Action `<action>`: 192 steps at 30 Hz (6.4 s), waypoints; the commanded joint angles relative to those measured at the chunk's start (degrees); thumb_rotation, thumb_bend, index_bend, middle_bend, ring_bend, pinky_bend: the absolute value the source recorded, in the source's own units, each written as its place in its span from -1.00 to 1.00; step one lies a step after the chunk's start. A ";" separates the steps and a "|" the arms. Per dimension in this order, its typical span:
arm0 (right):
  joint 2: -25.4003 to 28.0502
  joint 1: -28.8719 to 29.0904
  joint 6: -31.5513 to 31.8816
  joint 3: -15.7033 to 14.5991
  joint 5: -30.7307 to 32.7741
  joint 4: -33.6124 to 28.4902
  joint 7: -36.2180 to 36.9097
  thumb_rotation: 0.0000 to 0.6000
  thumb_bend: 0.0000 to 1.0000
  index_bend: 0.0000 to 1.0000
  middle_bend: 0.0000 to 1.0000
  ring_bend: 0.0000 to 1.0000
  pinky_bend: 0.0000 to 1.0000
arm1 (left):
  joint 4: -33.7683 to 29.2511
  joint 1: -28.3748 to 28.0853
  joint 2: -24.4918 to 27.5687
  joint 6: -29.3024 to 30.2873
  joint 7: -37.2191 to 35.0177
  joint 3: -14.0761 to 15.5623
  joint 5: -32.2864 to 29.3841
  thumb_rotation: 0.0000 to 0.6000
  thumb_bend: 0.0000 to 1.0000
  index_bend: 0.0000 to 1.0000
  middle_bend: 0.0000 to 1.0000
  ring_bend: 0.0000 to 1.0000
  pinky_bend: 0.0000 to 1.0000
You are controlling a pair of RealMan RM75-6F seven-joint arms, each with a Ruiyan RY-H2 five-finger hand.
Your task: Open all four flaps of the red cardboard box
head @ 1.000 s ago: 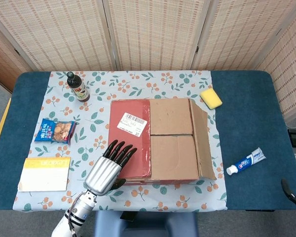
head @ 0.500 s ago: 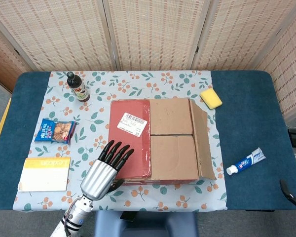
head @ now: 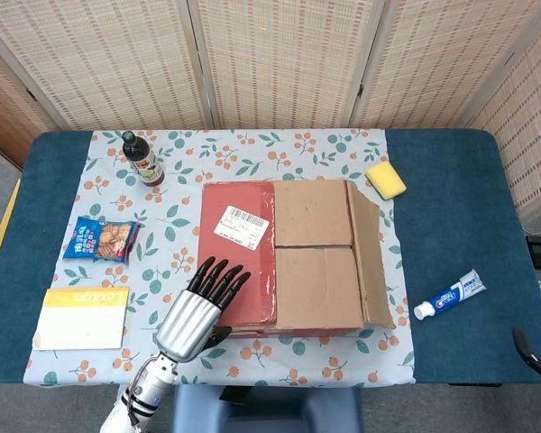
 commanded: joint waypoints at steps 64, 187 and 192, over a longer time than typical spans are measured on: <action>-0.01 0.30 -1.52 -0.49 -0.32 -0.68 -2.21 1.00 -0.21 -1.00 -1.00 -1.00 -1.00 | 7.28 16.19 6.16 15.84 -6.43 -2.18 13.11 1.00 -0.42 -1.00 -0.84 -1.00 -1.00; -24.00 68.44 -63.38 26.28 45.84 33.58 -22.04 1.00 -0.21 -1.00 -1.00 -1.00 -1.00 | 36.46 26.28 23.20 14.97 -63.09 -4.42 -1.50 1.00 -0.35 -1.00 -0.84 -1.00 -1.00; -25.21 68.28 -64.45 24.79 43.65 37.62 -17.55 1.00 -0.21 -1.00 -1.00 -1.00 -1.00 | 36.77 26.04 23.10 14.19 -63.46 -4.87 -2.29 1.00 -0.34 -1.00 -0.84 -1.00 -1.00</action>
